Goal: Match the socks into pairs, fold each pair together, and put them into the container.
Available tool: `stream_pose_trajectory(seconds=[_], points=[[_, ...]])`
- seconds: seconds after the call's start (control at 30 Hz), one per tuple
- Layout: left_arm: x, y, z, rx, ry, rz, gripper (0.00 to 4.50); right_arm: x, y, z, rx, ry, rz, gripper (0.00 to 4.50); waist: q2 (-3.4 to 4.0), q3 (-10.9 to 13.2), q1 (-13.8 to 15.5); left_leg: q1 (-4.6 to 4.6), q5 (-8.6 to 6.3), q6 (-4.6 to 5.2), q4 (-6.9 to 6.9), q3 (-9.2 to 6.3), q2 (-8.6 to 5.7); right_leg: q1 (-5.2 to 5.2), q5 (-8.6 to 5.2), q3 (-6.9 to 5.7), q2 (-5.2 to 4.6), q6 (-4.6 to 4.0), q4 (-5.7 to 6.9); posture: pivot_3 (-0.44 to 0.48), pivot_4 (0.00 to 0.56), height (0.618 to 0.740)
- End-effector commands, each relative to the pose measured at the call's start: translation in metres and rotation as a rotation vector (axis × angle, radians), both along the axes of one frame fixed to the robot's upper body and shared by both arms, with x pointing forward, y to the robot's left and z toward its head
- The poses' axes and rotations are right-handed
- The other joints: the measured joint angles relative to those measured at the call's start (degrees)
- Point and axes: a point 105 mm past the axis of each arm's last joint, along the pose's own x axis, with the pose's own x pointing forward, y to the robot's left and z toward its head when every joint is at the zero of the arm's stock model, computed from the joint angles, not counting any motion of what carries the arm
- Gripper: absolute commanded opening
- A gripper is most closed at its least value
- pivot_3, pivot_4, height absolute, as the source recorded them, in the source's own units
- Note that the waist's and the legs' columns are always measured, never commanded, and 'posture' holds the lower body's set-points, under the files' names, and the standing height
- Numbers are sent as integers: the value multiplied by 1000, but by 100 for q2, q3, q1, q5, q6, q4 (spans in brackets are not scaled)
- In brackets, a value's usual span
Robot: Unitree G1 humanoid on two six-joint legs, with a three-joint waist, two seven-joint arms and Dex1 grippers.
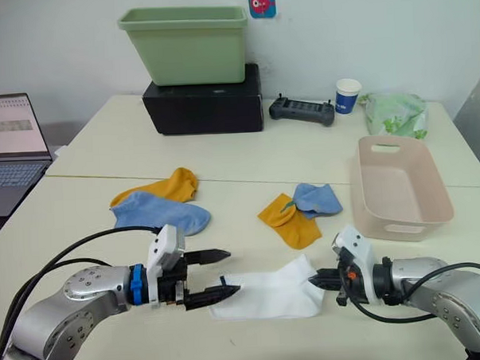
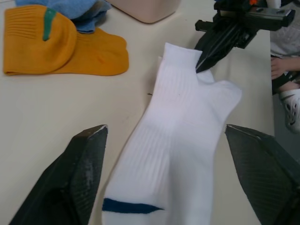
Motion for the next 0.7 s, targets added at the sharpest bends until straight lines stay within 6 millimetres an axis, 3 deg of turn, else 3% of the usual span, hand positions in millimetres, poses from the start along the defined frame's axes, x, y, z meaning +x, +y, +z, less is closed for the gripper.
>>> stream_pose_trajectory(seconds=[0.03,0.2,0.33,0.5,0.7], points=[[3,3,2,31,-63,-22,3037,0,2,7,5,-39,14,0,0,0,1,0,0,1,0,0,0,0,0,0,0,0,0,0,150,720],[19,22,2,57,-104,63,1364,3,-9,4,-13,-33,-29,0,0,0,2,-1,-1,2,-1,7,0,-2,0,-1,1,0,-1,0,150,720],[8,20,-1,62,-85,11,64,2,-20,-1,-20,-9,-73,0,0,1,2,-6,-2,3,0,8,0,-5,0,-1,1,0,-1,0,150,720],[-4,6,-4,42,-64,-60,23,0,-22,-4,-21,1,-79,0,-1,1,0,-6,-1,2,0,14,0,-7,0,0,0,0,0,0,150,720],[-11,-15,-27,86,-78,-153,23,0,-18,-4,-17,-1,-68,0,-1,1,2,-6,-1,3,0,22,-1,-4,0,1,1,0,-1,0,150,720]])
